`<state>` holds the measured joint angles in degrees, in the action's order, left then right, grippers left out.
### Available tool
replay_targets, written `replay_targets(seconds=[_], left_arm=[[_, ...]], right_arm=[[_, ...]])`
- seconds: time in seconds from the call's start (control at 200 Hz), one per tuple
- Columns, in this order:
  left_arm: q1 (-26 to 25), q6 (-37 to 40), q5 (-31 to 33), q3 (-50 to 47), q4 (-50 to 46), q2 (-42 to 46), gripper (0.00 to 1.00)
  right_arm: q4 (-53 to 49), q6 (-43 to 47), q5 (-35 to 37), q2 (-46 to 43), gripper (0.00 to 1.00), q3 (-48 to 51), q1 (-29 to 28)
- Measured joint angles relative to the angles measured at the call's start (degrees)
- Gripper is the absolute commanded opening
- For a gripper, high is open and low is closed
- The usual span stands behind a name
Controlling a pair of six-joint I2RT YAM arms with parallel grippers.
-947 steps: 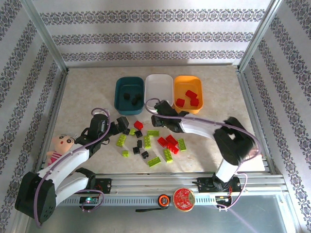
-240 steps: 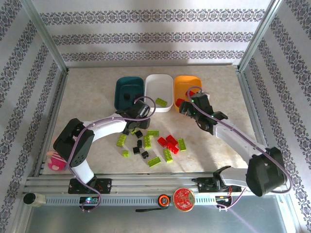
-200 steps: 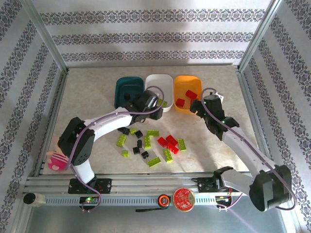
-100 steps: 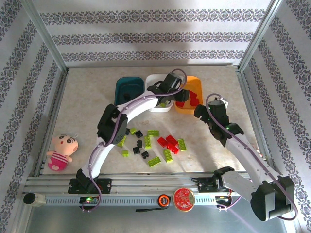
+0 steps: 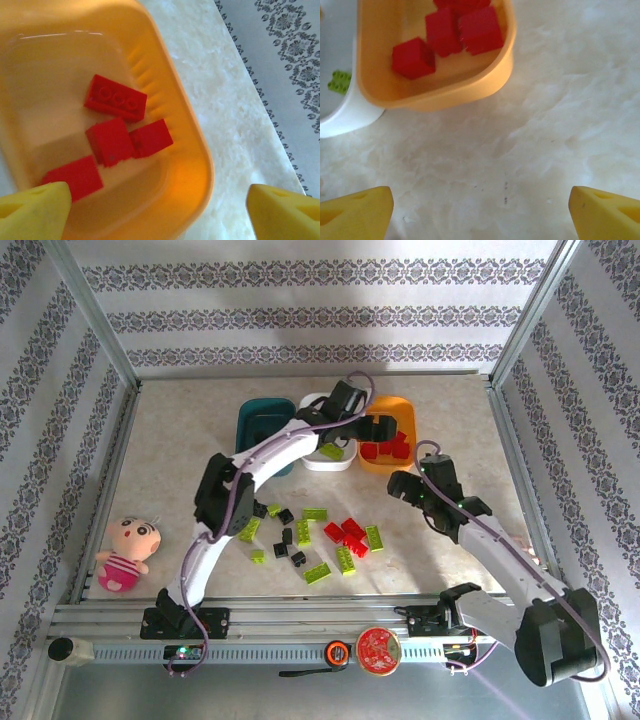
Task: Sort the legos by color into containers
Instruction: Place the lego in the container, then pick up the lego from the center of the table.
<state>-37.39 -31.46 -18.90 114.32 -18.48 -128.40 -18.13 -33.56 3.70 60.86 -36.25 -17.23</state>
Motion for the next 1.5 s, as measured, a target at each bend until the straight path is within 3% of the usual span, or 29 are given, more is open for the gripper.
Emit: replay_targets(seconds=[0.29, 0.56, 0.82, 1.059, 1.254, 1.499], left_arm=[[5.35, -6.38, 2.84, -41.46, 16.72, 31.15, 0.99], [5.99, -7.96, 12.04, -67.67, 15.15, 52.28, 0.99], [6.03, -7.96, 23.56, -75.36, 7.32, 70.77, 1.0], [7.04, -8.22, 29.75, -78.55, 0.85, 76.81, 1.0], [10.91, -9.16, 30.77, -79.01, -1.42, 78.66, 1.0], [14.78, -10.34, 27.71, -81.18, -1.55, 78.64, 1.0]], right_arm=[[0.35, 5.01, -6.32, 10.08, 0.85, -3.45, -9.49], [-0.07, 12.41, -13.07, 22.67, 0.82, -13.57, -18.82], [-2.75, 17.55, -13.2, 32.59, 0.76, -21.38, -23.91], [-7.37, 23.23, -7.93, 39.39, 0.79, -27.21, -25.83], [-9.88, 27.45, -4.09, 42.93, 0.78, -30.51, -28.06], [-11.02, 31.89, -0.94, 47.34, 0.75, -34.29, -30.21]])
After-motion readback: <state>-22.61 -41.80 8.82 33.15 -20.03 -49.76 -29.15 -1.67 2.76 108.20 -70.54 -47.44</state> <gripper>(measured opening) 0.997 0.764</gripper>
